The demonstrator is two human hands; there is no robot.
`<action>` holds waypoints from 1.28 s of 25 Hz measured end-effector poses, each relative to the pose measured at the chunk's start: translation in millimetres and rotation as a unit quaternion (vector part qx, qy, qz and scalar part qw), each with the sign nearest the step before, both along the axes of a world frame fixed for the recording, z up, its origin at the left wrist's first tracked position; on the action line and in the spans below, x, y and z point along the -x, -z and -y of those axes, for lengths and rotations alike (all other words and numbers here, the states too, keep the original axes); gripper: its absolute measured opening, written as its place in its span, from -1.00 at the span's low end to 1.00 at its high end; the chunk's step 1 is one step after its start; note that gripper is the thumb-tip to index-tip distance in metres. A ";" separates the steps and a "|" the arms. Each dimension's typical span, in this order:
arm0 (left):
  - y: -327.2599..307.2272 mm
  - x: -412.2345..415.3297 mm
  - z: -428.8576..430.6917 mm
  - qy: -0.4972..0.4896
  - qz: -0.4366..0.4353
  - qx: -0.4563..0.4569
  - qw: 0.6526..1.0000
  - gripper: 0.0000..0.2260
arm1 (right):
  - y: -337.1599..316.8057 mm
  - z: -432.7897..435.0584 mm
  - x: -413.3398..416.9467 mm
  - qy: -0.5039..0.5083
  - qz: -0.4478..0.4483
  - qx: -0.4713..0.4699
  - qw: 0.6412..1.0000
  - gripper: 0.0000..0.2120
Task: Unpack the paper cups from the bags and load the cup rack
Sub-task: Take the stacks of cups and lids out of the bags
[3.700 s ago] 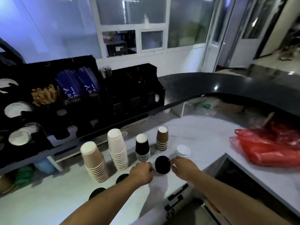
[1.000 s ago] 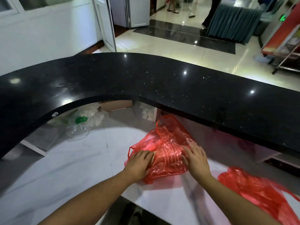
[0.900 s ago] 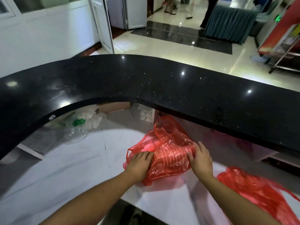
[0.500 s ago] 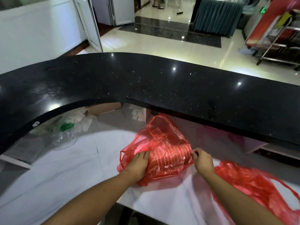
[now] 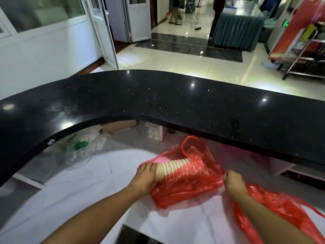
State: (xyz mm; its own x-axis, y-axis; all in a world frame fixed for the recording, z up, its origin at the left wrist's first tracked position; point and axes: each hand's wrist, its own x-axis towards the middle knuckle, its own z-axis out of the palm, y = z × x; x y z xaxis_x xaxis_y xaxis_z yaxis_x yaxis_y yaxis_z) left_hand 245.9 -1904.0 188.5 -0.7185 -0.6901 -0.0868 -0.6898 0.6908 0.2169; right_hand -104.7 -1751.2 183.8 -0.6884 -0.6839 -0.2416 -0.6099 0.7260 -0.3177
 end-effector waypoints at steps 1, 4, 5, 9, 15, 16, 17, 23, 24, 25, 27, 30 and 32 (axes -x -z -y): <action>-4.1 -4.1 2.3 0.000 -0.006 0.013 1.000 -0.33 | -3.2 0.2 -0.1 -0.011 -0.003 -0.026 1.000 -0.97; -18.3 -15.7 9.3 0.029 -0.001 0.055 0.998 -0.30 | -16.0 5.4 -13.7 -0.069 -0.031 -0.073 0.995 -0.86; -23.9 -19.4 9.5 0.038 0.009 0.067 0.997 -0.28 | -22.8 9.7 -21.2 -0.095 -0.063 -0.062 0.992 -0.84; -30.1 -32.2 5.5 0.050 0.062 0.097 0.992 -0.29 | -54.9 37.3 -72.0 -0.330 -0.166 0.163 0.915 -0.83; -38.9 -43.2 -4.0 0.055 0.083 0.136 0.986 -0.34 | -73.3 90.8 -169.3 -0.506 -0.099 0.119 0.849 -0.48; -41.5 -47.2 -3.8 0.047 0.077 0.144 0.985 -0.34 | -77.7 96.9 -175.5 -0.491 -0.077 0.078 0.864 -0.36; -44.2 -52.6 -3.3 0.034 0.070 0.152 0.985 -0.34 | -80.1 100.8 -176.6 -0.474 -0.070 0.048 0.876 -0.27; -51.3 -88.6 1.7 -0.036 0.066 0.127 0.989 -0.23 | -68.6 96.9 -158.8 -0.457 -0.138 -0.022 0.878 -0.23; -49.3 -91.7 -0.1 -0.034 0.066 0.123 0.990 -0.24 | -68.0 98.1 -160.0 -0.450 -0.149 -0.032 0.880 -0.23; -46.8 -94.1 -2.4 -0.033 0.064 0.119 0.990 -0.25 | -68.0 100.9 -162.4 -0.448 -0.163 -0.042 0.878 -0.21; -41.7 -100.2 -5.0 -0.043 0.057 0.112 0.991 -0.28 | -67.6 107.3 -170.2 -0.456 -0.189 -0.051 0.868 -0.19; -39.3 -106.8 -7.2 -0.056 0.047 0.101 0.992 -0.30 | -62.3 114.4 -181.6 -0.470 -0.181 -0.062 0.861 -0.21; -34.5 -107.4 -8.3 -0.040 0.055 0.100 0.993 -0.29 | -56.5 114.9 -185.7 -0.468 -0.151 -0.079 0.867 -0.20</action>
State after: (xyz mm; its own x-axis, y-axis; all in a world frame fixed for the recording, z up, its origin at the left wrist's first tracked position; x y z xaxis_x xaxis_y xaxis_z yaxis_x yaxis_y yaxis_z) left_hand 353.2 -1895.7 223.0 -0.6547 -0.7557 -0.0166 -0.7558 0.6548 0.0011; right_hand 81.1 -1866.1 240.3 0.1034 -0.9521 -0.2877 -0.9934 -0.1133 0.0179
